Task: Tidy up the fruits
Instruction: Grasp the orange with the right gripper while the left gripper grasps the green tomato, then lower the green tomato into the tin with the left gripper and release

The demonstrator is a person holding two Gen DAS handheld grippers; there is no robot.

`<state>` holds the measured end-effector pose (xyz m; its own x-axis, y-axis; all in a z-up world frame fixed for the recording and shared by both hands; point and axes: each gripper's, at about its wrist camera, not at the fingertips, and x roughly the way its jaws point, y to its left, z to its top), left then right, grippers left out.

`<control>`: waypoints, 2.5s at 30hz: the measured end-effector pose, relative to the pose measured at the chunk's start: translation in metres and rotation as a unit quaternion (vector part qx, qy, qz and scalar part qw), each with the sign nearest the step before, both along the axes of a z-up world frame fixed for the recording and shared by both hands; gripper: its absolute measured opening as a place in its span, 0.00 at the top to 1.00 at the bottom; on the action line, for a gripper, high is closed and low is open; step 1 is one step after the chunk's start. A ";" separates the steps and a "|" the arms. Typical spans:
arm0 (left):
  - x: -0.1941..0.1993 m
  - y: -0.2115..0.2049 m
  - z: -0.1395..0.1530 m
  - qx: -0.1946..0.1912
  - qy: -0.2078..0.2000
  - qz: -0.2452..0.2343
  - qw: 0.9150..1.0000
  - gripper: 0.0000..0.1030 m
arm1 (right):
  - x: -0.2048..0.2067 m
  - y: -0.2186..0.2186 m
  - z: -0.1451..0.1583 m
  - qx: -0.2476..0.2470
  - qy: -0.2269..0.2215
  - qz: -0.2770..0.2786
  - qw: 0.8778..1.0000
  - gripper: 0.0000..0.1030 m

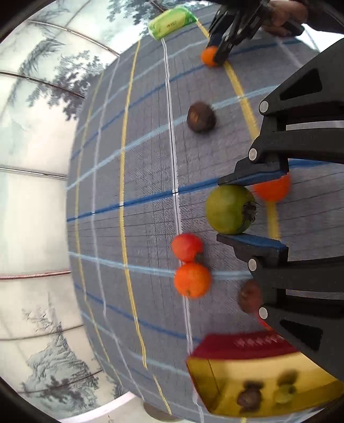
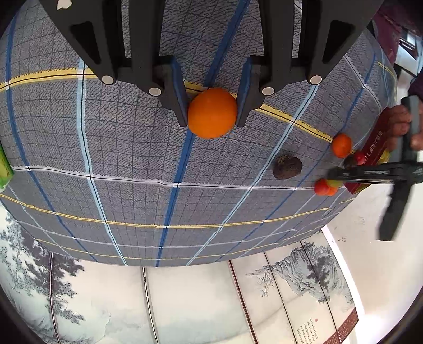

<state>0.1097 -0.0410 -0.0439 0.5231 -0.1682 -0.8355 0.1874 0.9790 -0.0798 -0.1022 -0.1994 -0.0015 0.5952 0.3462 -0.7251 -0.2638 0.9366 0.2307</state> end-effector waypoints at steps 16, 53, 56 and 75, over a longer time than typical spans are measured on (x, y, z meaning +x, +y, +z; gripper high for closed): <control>-0.089 0.085 0.048 0.042 -0.071 0.082 0.993 0.65 | -0.001 0.005 -0.001 -0.016 -0.001 -0.005 1.000 0.68; -0.092 0.174 -0.019 0.155 -0.024 0.160 0.975 0.65 | -0.002 0.008 -0.001 -0.027 -0.003 -0.009 1.000 0.68; -0.093 0.178 -0.022 0.156 -0.021 0.165 0.974 0.65 | -0.002 0.008 -0.001 -0.028 -0.003 -0.009 1.000 0.68; -0.110 0.205 -0.033 0.163 -0.007 0.196 0.967 0.64 | -0.003 0.009 -0.001 -0.030 -0.003 -0.009 0.999 0.68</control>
<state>0.0000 0.1637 -0.0771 0.5040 0.3172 -0.8033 -0.2049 0.9475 0.2455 -0.1049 -0.1899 -0.0025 0.6057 0.2904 -0.7408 -0.2472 0.9536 0.1717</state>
